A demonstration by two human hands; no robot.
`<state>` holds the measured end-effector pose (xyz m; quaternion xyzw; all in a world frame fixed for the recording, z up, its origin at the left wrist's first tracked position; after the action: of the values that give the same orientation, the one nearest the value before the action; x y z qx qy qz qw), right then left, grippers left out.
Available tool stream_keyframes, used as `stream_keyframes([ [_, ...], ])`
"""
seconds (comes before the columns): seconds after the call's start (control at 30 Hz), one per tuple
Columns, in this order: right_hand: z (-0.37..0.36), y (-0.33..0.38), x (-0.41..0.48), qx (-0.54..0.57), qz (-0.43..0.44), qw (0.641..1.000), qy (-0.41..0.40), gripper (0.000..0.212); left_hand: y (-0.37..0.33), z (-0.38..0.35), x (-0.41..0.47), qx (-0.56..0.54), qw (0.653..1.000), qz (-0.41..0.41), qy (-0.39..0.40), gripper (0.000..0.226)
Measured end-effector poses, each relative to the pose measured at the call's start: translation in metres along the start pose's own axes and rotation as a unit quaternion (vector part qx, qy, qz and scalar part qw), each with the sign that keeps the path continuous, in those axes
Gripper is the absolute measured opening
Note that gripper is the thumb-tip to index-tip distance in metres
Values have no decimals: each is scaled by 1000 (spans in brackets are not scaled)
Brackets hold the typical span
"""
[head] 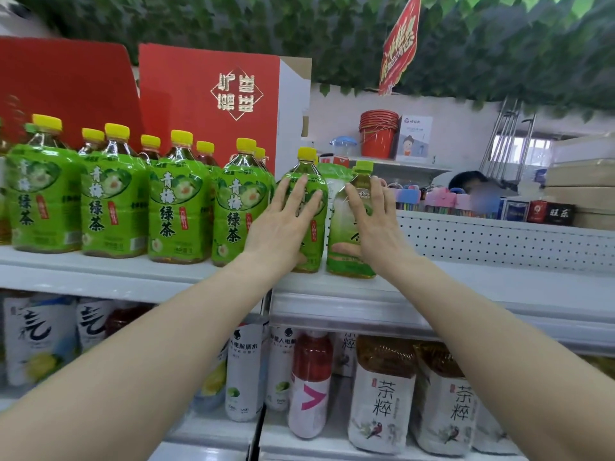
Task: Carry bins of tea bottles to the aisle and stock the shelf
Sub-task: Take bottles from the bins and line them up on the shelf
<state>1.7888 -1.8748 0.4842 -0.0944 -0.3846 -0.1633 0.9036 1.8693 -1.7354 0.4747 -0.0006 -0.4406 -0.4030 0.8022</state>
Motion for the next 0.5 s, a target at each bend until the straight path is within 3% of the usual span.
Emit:
stream_keyframes([
  [0.2,41,-3,-37,-16,17,998,52,87,-5,25,-19,-38,999,-23,8,93],
  [0.5,111,-8,-180,-128,1,987,94,73,-68,77,-105,-142,981,-103,-88,70],
])
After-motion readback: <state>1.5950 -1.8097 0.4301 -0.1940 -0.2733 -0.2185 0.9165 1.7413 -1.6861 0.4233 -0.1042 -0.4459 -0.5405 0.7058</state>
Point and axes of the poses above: each hand's wrist, its own x-axis towards the middle knuckle, its own z-axis out of the back of the hand, y = z × x, the point moved 6 cm from there along x, towards the middle knuckle, and after that the axes turned 13 degrees about x, right-handed, at the moved point
